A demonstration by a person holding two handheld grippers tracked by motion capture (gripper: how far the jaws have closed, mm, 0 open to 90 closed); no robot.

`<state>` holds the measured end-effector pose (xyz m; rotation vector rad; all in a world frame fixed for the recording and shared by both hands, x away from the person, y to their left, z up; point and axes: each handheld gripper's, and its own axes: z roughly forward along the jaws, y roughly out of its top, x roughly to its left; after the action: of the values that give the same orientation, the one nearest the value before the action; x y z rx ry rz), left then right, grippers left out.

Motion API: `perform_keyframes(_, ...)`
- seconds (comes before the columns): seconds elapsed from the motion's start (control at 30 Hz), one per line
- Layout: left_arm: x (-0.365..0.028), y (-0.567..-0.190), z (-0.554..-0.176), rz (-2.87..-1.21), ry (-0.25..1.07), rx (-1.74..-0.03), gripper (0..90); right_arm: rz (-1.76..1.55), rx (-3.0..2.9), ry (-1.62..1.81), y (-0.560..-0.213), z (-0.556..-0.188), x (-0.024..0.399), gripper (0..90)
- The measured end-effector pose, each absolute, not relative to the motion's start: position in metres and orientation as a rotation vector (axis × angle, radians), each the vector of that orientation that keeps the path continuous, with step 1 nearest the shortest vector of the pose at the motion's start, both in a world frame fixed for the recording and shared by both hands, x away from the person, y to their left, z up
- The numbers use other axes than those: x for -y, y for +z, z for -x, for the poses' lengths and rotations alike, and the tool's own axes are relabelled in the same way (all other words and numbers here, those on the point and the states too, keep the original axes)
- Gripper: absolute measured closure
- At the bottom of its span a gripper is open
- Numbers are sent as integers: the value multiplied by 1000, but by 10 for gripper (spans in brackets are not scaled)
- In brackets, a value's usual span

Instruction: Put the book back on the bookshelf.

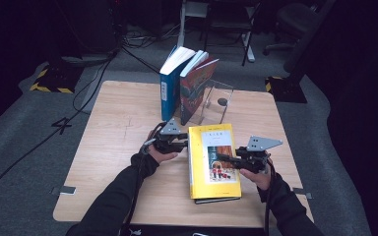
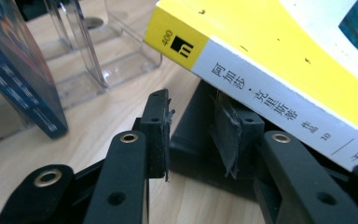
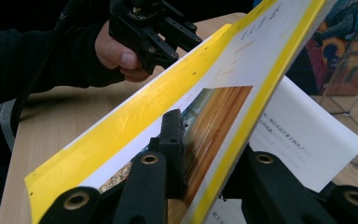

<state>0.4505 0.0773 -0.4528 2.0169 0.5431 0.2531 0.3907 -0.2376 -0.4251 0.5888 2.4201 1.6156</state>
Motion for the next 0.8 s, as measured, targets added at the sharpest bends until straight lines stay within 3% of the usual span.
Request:
perform_keyframes(0.27, -78, -434, -459, -1933, 245, -547, 668, -500, -2367, 1657, -413, -388, 234, 754)
perform_keyframes(0.37, -77, -424, -459, -1923, 260, -528, 708, -489, -2347, 1646, -409, -387, 233, 754)
perform_keyframes(0.57, -72, -403, -458, -1930, 251, -444, 871, -476, -2318, 1650, -404, -386, 228, 702)
perform_keyframes(0.8, -69, -391, -454, -1939, 257, -404, 895, -466, -2325, 1642, -398, -389, 229, 757)
